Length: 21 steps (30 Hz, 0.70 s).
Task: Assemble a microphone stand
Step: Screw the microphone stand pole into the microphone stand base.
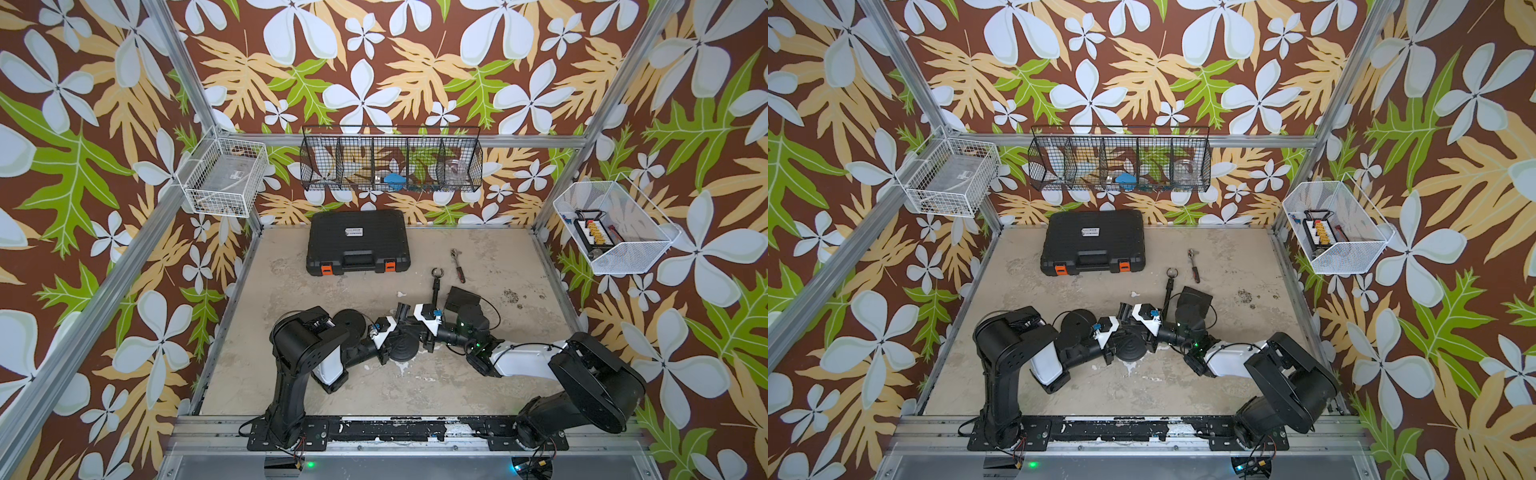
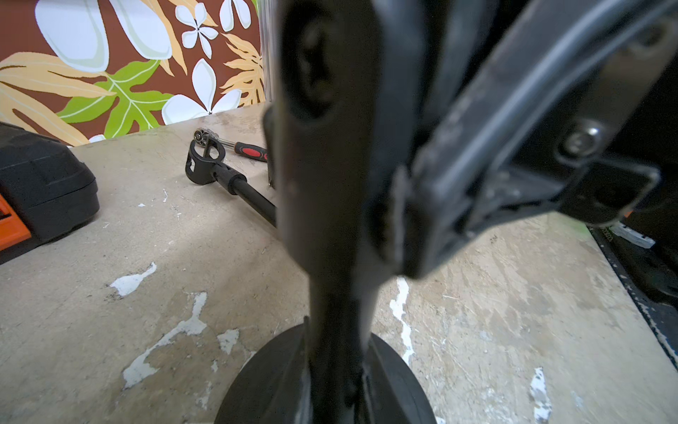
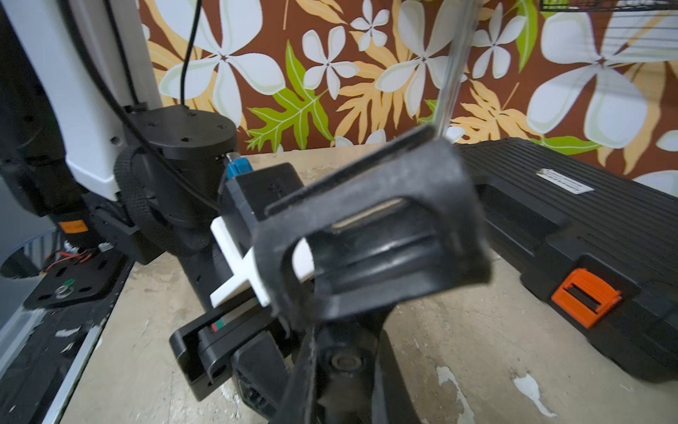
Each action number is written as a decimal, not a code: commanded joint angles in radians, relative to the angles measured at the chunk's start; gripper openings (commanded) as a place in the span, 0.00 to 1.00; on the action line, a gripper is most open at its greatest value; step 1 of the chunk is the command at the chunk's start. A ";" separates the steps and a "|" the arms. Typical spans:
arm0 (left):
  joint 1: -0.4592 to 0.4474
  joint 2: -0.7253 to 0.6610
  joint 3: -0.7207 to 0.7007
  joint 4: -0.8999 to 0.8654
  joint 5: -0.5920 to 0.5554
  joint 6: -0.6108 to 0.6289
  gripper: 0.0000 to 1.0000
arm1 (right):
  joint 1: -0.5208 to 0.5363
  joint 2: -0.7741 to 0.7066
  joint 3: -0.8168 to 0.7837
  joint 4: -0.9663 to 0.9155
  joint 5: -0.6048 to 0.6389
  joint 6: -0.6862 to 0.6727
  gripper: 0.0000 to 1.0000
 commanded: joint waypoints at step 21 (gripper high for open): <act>0.002 -0.043 0.010 0.113 -0.011 -0.069 0.26 | 0.403 0.068 -0.041 -0.054 1.024 0.270 0.00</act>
